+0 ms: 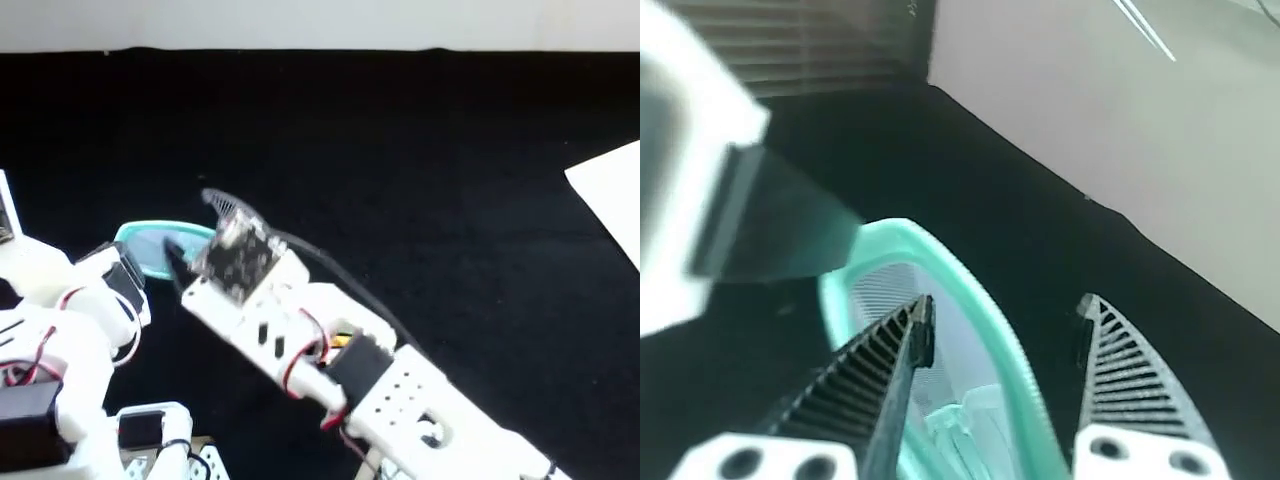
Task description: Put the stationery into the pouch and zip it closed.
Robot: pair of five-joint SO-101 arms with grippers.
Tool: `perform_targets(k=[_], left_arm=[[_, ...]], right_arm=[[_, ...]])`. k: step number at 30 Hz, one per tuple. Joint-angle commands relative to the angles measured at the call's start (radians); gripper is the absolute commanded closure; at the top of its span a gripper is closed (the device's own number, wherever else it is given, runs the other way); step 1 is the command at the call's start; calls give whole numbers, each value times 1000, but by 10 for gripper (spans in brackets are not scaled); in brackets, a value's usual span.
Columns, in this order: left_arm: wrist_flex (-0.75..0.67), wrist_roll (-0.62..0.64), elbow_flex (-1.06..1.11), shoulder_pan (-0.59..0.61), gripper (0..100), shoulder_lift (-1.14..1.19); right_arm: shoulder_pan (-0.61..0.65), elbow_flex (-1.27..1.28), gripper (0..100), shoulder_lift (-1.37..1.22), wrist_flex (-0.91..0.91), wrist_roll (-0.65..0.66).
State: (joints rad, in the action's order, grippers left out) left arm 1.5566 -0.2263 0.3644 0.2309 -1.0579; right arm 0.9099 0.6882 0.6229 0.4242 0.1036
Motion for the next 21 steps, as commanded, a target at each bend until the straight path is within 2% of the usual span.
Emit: perform_targets(k=[1,5,16,17,21], left_arm=[[-5,0,4,-12,993,18],[-11,0,4,-12,993,16],[-46,0,2,-12,993,8],[-54,9,2,-12,993,8],[-77,71,2,-12,993,8]], right_arm=[[-107,-252,774,-4,147,-107],[-251,-487,774,-4,303,-269],[-650,-506,774,-4,648,-242],[-667,-492,774,-4,680,-203],[-671,-331,775,-2,751,104]])
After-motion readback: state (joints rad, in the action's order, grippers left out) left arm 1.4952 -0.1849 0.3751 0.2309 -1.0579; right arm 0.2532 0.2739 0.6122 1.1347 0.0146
